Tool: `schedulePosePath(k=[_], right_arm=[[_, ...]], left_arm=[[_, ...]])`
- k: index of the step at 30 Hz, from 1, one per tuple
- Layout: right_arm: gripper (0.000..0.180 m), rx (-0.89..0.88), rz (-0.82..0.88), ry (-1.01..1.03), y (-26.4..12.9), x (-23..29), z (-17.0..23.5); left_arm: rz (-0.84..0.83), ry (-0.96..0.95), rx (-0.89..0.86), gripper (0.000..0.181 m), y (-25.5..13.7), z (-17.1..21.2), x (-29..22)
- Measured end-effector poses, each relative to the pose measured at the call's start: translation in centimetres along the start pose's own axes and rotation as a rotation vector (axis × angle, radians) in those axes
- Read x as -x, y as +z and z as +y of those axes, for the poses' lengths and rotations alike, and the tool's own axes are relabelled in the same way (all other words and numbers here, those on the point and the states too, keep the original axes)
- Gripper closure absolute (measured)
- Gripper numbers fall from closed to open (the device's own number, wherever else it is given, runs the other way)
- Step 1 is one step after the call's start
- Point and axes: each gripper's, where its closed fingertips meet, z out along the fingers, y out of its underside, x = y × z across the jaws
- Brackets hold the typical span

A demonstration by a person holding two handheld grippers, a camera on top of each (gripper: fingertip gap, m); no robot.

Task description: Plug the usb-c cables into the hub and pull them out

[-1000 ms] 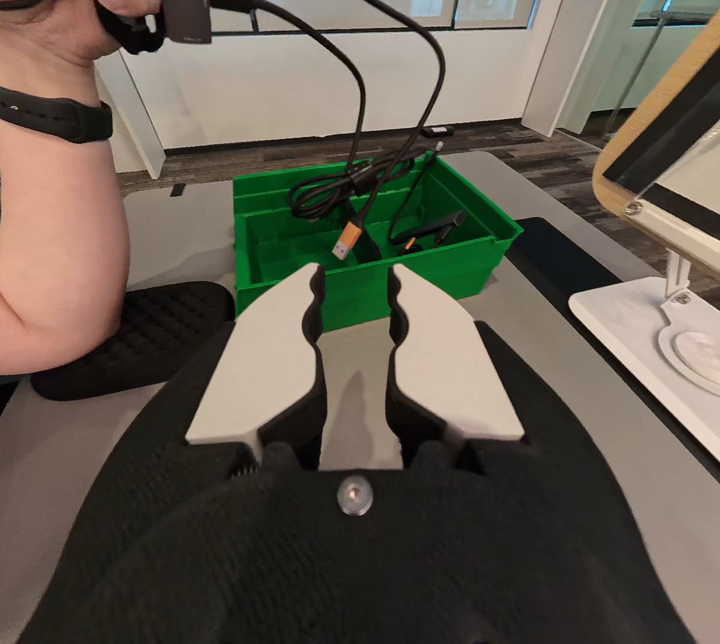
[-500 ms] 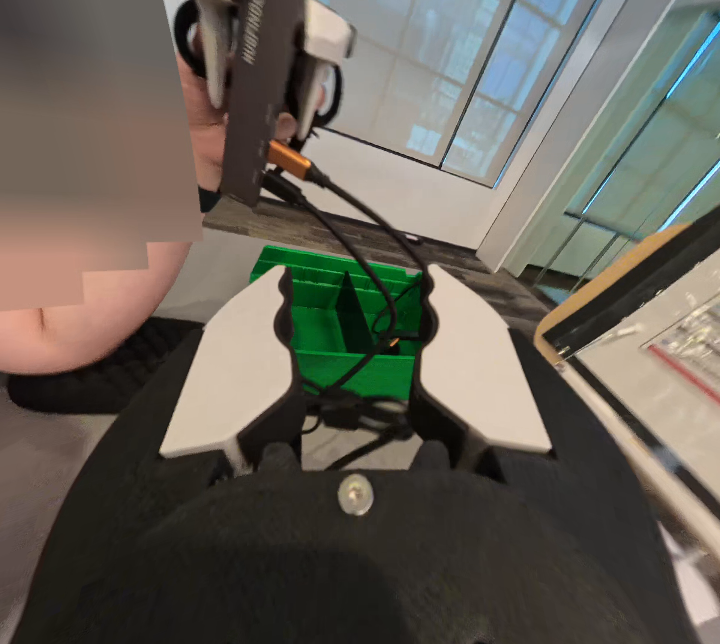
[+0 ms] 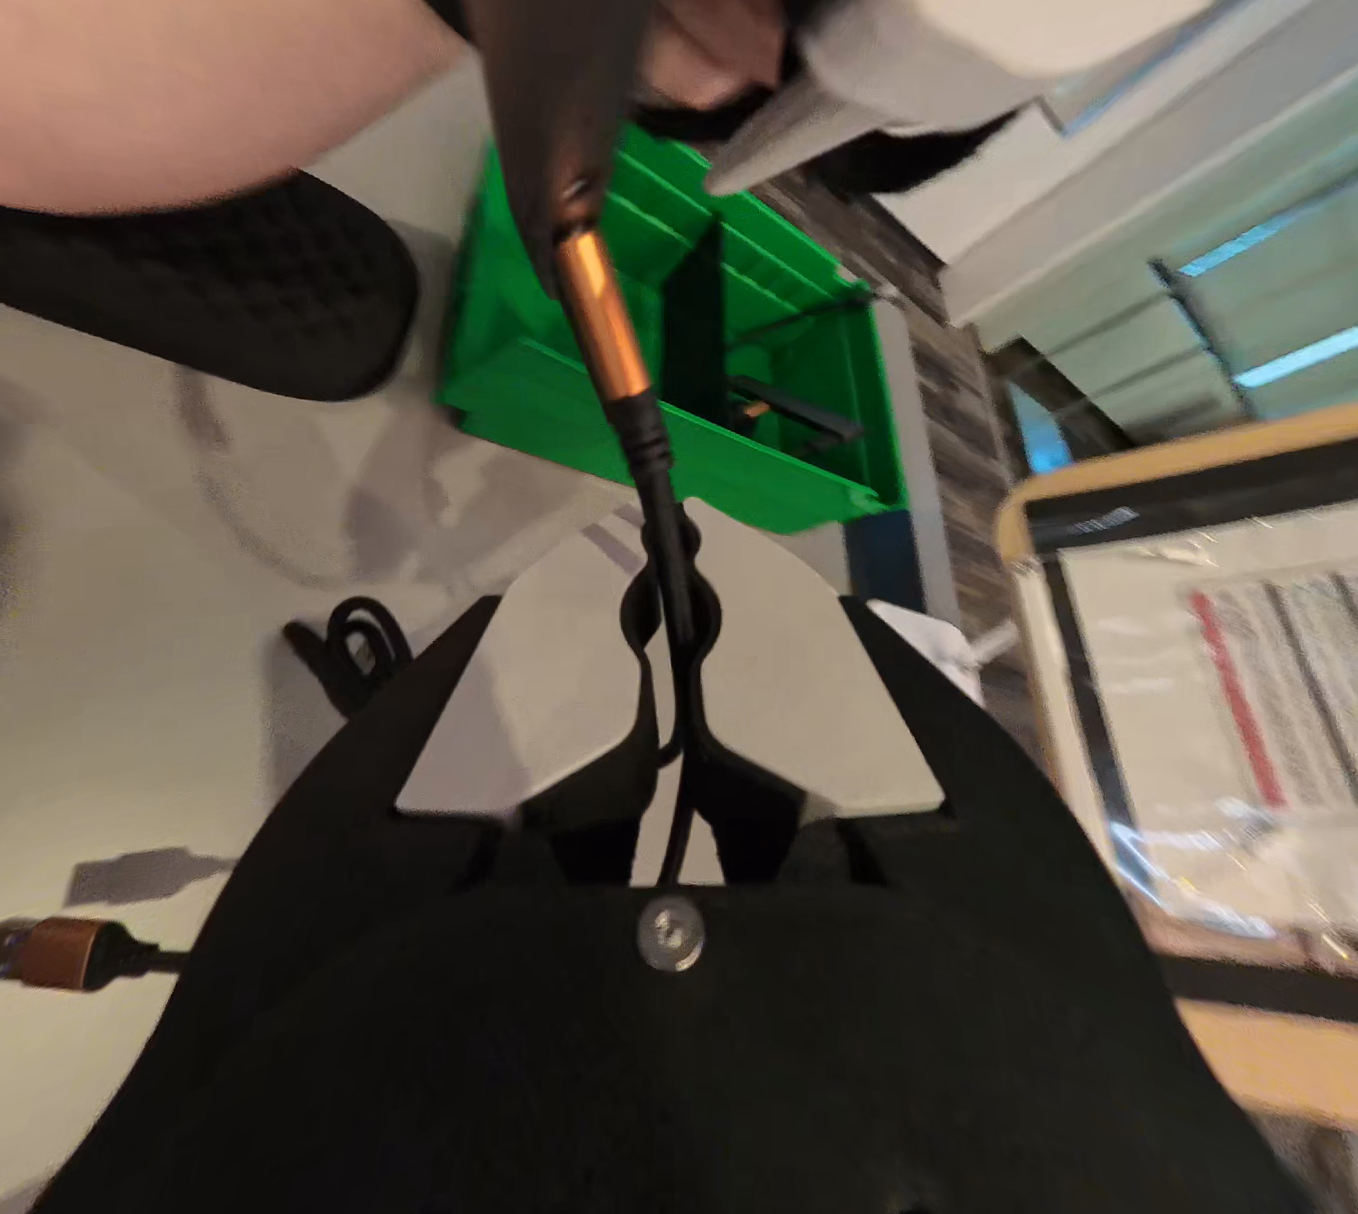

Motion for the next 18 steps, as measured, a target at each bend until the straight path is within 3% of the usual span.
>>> schedulePosePath(k=[2,12,18], right_arm=[[0.179,0.078,0.135,-0.008,-0.4,-2.3,1.4],[0.179,0.357,0.510,-0.008,-2.7,-8.5,6.7],[0.179,0.360,0.803,0.056,-6.8,-12.4,7.1]], left_arm=[[-0.050,-0.045,-0.034,0.127,-1.2,-0.2,0.8],[-0.577,-0.355,-0.163,0.121,-8.3,1.9,9.7],[-0.417,-0.500,-0.254,0.114,-5.9,2.3,12.4]])
